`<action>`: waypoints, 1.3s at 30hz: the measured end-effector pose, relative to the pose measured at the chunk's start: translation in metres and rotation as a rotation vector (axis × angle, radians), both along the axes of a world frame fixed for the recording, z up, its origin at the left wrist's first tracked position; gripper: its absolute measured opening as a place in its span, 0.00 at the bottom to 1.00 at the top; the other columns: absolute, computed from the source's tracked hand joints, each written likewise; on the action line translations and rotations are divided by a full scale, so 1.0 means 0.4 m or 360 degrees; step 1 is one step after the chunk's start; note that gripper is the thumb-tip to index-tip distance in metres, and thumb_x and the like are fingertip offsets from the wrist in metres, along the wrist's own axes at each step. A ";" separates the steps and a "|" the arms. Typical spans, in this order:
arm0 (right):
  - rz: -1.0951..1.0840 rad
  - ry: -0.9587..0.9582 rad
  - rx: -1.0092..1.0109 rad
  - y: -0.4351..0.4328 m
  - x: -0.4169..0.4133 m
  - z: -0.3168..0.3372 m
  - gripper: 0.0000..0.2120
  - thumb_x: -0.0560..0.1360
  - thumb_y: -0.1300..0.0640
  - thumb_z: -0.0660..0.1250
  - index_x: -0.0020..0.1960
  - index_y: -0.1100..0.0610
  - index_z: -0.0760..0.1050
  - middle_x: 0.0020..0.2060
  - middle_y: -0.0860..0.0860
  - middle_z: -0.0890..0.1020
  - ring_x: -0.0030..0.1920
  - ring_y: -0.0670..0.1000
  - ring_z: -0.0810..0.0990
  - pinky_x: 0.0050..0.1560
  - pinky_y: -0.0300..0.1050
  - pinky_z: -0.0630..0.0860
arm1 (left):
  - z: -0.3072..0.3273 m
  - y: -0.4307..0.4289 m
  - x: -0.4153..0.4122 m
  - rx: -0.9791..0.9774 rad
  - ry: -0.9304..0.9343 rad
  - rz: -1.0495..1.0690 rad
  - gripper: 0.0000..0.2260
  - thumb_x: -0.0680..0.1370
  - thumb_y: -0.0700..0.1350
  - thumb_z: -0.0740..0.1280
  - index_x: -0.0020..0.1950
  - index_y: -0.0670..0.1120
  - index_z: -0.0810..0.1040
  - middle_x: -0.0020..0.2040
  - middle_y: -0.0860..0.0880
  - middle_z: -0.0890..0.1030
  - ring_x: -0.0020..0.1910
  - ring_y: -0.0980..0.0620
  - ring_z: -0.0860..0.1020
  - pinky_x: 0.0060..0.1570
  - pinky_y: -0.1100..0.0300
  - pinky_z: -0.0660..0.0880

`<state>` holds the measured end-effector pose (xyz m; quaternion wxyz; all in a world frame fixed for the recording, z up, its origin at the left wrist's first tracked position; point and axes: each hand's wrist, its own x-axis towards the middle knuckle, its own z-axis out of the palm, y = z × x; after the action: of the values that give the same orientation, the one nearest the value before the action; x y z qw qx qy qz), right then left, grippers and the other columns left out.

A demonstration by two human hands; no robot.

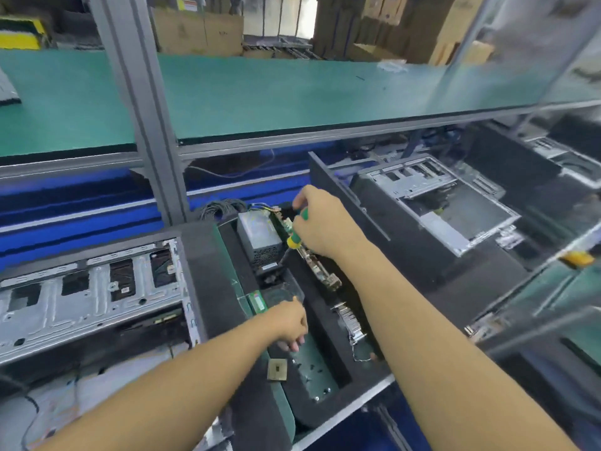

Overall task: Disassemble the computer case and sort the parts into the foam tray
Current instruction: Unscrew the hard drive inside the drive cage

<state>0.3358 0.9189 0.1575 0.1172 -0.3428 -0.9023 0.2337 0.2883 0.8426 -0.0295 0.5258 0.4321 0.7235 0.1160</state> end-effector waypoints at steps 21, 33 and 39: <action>0.0281 0.0844 -0.0225 -0.106 -0.170 -0.014 0.08 0.81 0.51 0.67 0.50 0.54 0.69 0.36 0.49 0.76 0.36 0.49 0.74 0.33 0.40 0.72 | 0.152 -0.218 -0.279 0.0534 -0.0495 0.1201 0.08 0.79 0.36 0.60 0.49 0.41 0.79 0.36 0.47 0.83 0.26 0.54 0.72 0.23 0.64 0.62; 0.1237 -0.0234 0.0338 -0.354 -0.362 -0.182 0.05 0.78 0.64 0.59 0.51 0.56 0.70 0.48 0.53 0.71 0.42 0.58 0.70 0.41 0.52 0.71 | 0.016 -0.663 -0.434 0.0218 -0.1071 0.1790 0.14 0.80 0.45 0.69 0.61 0.38 0.76 0.55 0.39 0.85 0.50 0.41 0.85 0.43 0.51 0.81; 0.1208 -0.0394 0.0515 -0.353 -0.353 -0.324 0.08 0.81 0.60 0.59 0.57 0.55 0.74 0.54 0.54 0.76 0.54 0.59 0.74 0.48 0.55 0.76 | -0.029 -0.592 -0.399 0.0811 -0.1417 0.2332 0.05 0.79 0.33 0.66 0.54 0.33 0.79 0.54 0.37 0.84 0.51 0.43 0.83 0.52 0.52 0.80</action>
<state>0.1946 0.7777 0.0277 -0.0340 0.0107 -0.9967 0.0730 0.1286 0.6057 -0.0410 0.4399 -0.1199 0.4991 0.7369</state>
